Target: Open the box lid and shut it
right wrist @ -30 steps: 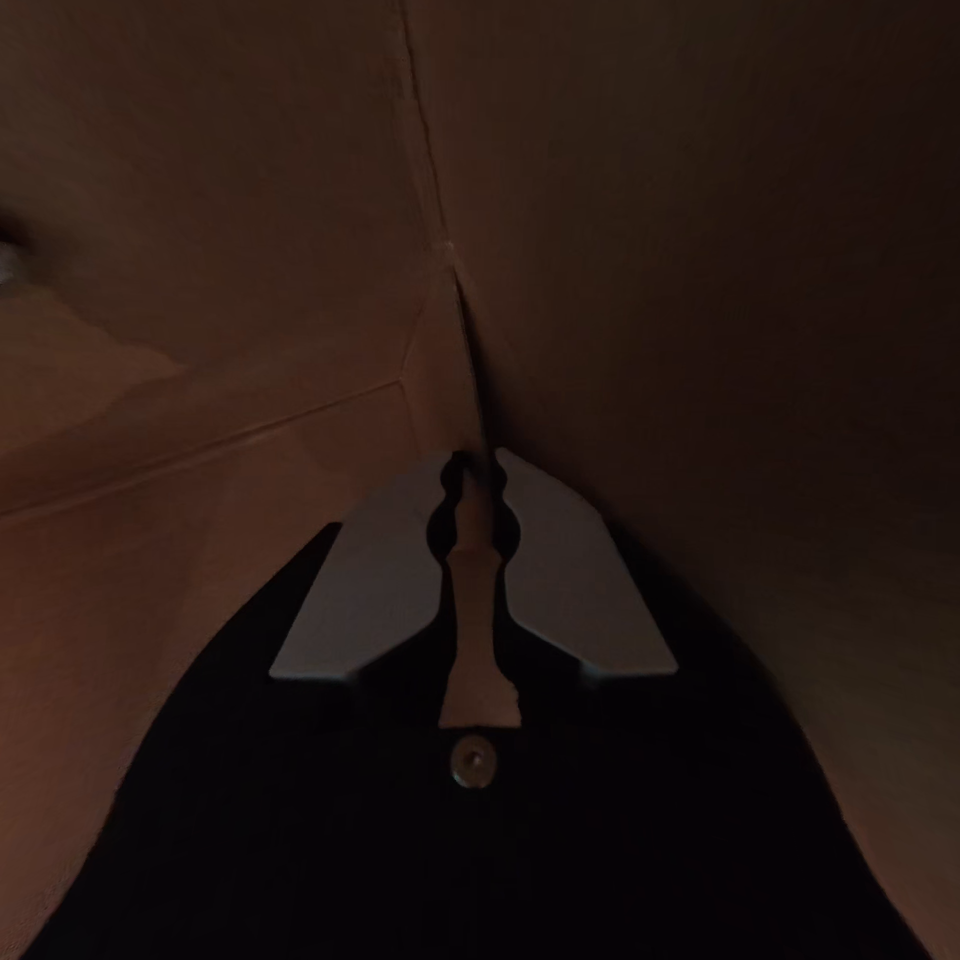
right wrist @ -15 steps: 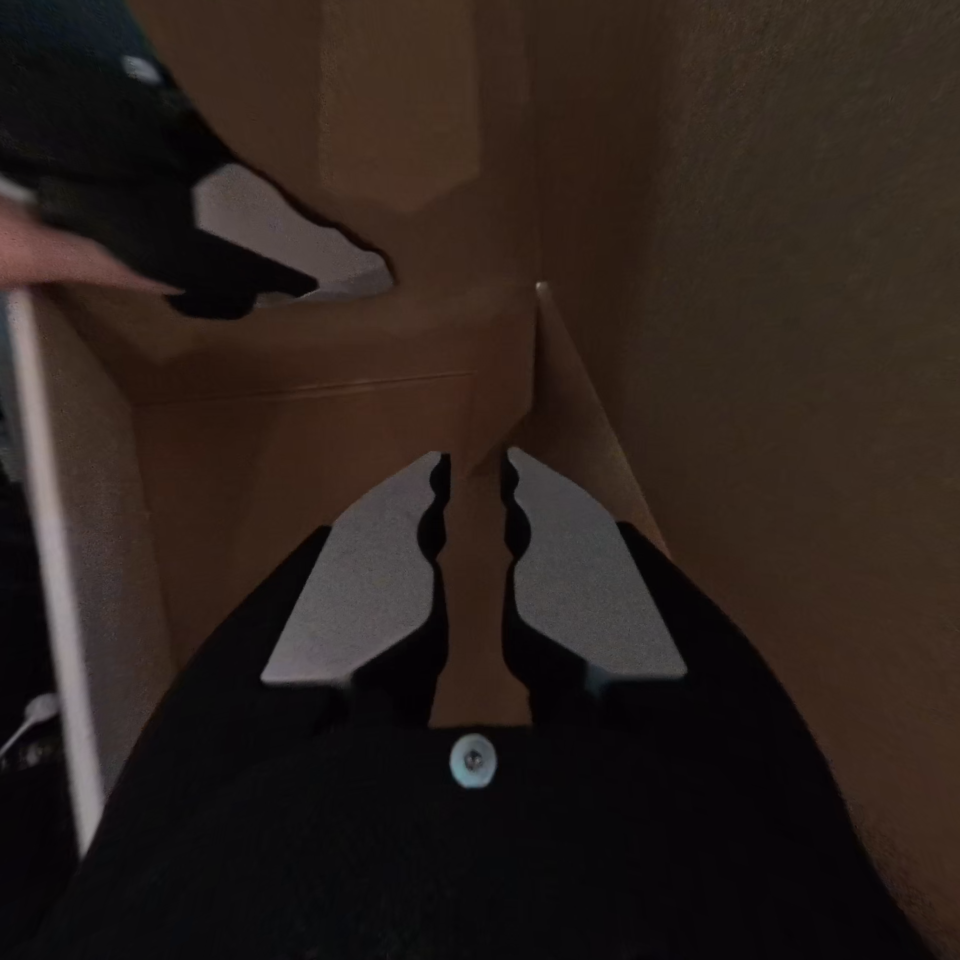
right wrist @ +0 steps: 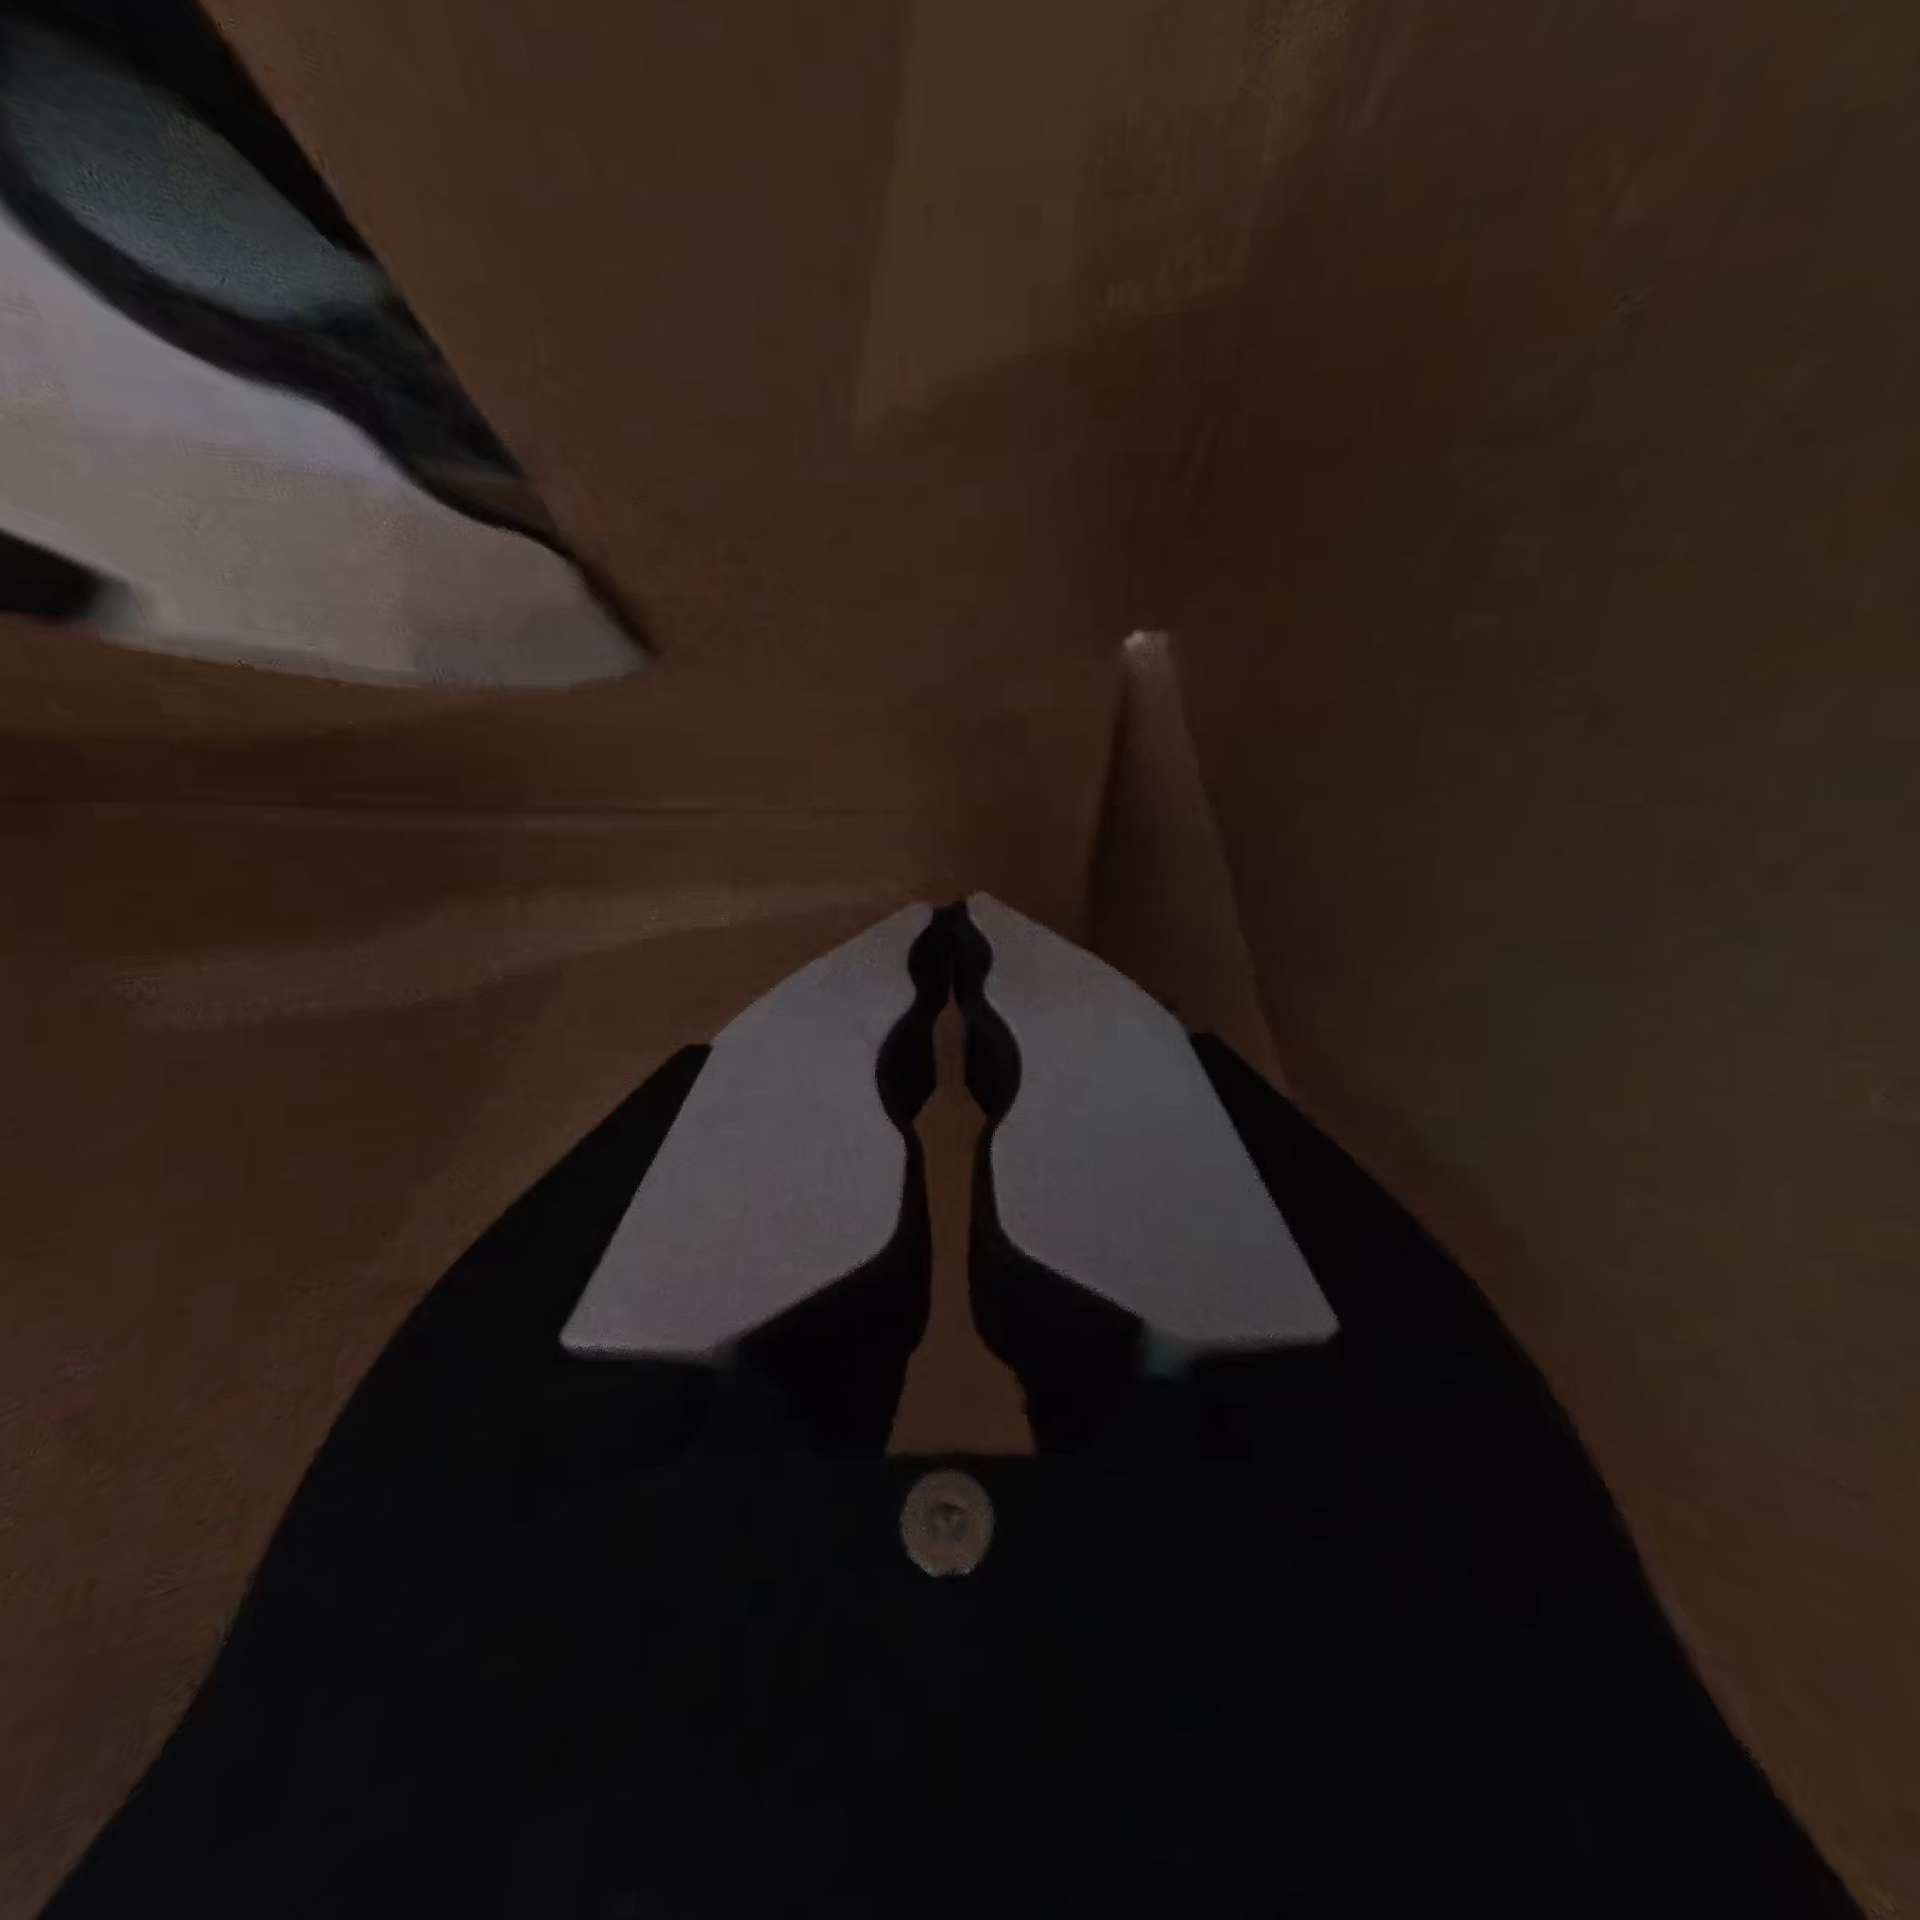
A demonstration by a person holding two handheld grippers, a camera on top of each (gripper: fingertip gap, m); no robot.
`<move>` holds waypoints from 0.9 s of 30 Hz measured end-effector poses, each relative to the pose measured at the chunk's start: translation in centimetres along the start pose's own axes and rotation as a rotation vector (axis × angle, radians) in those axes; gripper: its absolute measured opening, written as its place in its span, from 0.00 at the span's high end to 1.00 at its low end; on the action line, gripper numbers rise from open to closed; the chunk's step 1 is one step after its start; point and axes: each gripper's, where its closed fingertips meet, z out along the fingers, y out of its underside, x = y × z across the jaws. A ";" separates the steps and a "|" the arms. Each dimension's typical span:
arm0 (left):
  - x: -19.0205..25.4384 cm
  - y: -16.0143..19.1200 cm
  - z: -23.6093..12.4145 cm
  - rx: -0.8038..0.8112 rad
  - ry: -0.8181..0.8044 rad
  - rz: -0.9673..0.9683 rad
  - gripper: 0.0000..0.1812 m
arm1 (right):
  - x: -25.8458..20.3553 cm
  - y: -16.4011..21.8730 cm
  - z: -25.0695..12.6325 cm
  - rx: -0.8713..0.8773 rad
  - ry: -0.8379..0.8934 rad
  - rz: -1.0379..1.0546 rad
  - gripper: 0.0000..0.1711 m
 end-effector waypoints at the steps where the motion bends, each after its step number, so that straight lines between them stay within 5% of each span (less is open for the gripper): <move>1: -0.1 -0.2 -0.4 0.017 0.019 -0.030 0.84 | 0.5 0.4 0.5 -0.021 0.039 -0.031 0.99; 9: -1.0 -5.1 -3.9 0.198 0.221 -0.296 0.51 | 2.1 2.0 2.8 -0.111 0.158 -0.091 0.99; 16: -4.4 -12.5 -7.4 0.363 0.209 -0.382 0.47 | 2.8 1.8 3.2 -0.090 0.138 0.051 0.99; 20: -4.5 -12.2 -5.5 0.202 0.156 -0.360 0.43 | 3.0 2.5 3.7 -0.116 0.162 0.047 0.99; 24: -2.9 -9.4 -3.2 0.069 0.142 -0.300 0.51 | 3.3 2.4 3.5 -0.105 0.155 0.103 0.99; 27: -2.2 -9.3 -3.1 0.086 0.174 -0.257 0.84 | 2.4 2.8 3.0 -0.149 0.088 0.129 0.99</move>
